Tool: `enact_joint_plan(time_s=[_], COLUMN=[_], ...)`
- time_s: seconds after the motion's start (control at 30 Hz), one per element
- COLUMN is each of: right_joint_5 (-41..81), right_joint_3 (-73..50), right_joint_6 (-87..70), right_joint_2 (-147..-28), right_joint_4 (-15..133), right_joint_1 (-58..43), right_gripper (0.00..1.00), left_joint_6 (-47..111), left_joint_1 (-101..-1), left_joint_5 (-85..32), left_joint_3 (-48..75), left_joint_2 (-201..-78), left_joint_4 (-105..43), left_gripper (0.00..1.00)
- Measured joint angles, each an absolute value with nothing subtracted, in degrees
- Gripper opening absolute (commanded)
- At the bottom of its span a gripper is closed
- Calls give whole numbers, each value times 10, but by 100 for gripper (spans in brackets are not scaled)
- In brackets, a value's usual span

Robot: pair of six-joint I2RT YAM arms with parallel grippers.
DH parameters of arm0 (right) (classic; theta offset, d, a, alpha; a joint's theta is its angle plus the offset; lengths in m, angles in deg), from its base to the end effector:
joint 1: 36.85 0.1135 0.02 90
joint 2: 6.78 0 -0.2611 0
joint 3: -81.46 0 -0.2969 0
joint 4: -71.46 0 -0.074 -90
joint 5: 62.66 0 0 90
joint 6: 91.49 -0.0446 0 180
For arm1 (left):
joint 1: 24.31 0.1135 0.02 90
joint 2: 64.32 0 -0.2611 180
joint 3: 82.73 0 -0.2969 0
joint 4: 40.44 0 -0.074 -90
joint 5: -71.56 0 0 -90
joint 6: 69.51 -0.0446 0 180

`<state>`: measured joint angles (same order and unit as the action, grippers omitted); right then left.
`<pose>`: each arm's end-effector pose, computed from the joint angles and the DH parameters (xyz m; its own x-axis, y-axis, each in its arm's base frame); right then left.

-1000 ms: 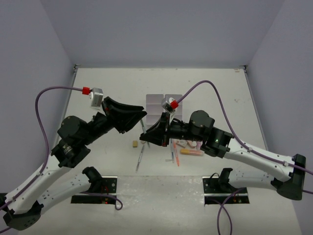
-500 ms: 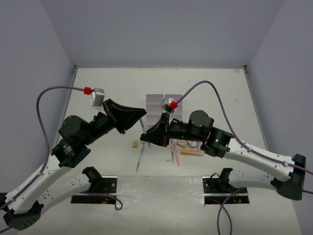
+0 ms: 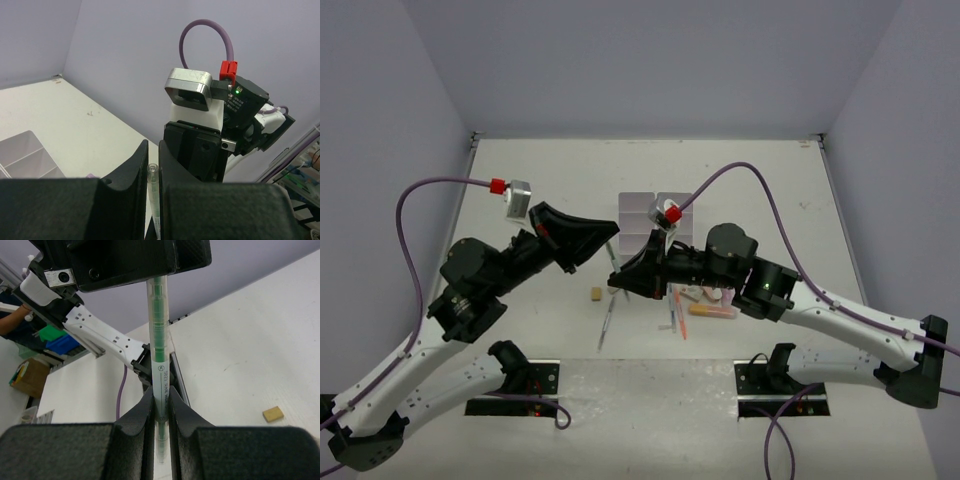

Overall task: Sort the stationery into containers
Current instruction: Close the pen cap on the pen.

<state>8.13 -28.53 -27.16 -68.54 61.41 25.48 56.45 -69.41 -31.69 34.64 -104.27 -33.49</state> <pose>0.1293 0.2781 0.3825 -0.4416 0.0387 -0.8964 -0.8851 0.1448 0.4423 0.1387 -0.1537 0.4275 -0.3414 -0.4671 -0.8156 0.7965 0.3169 -0.5149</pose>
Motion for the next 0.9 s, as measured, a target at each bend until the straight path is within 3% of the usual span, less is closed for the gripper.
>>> enact_joint_plan(time_s=[0.9], right_joint_5=[100], right_joint_3=[-185], right_joint_6=[-241], right_joint_2=[-729], right_joint_4=[516], right_joint_1=[261], right_gripper=[0], left_joint_6=[569], left_joint_1=[-687], left_joint_5=[-301], left_joint_3=[381], left_joint_2=[-1023], left_joint_4=[-406], left_gripper=[0])
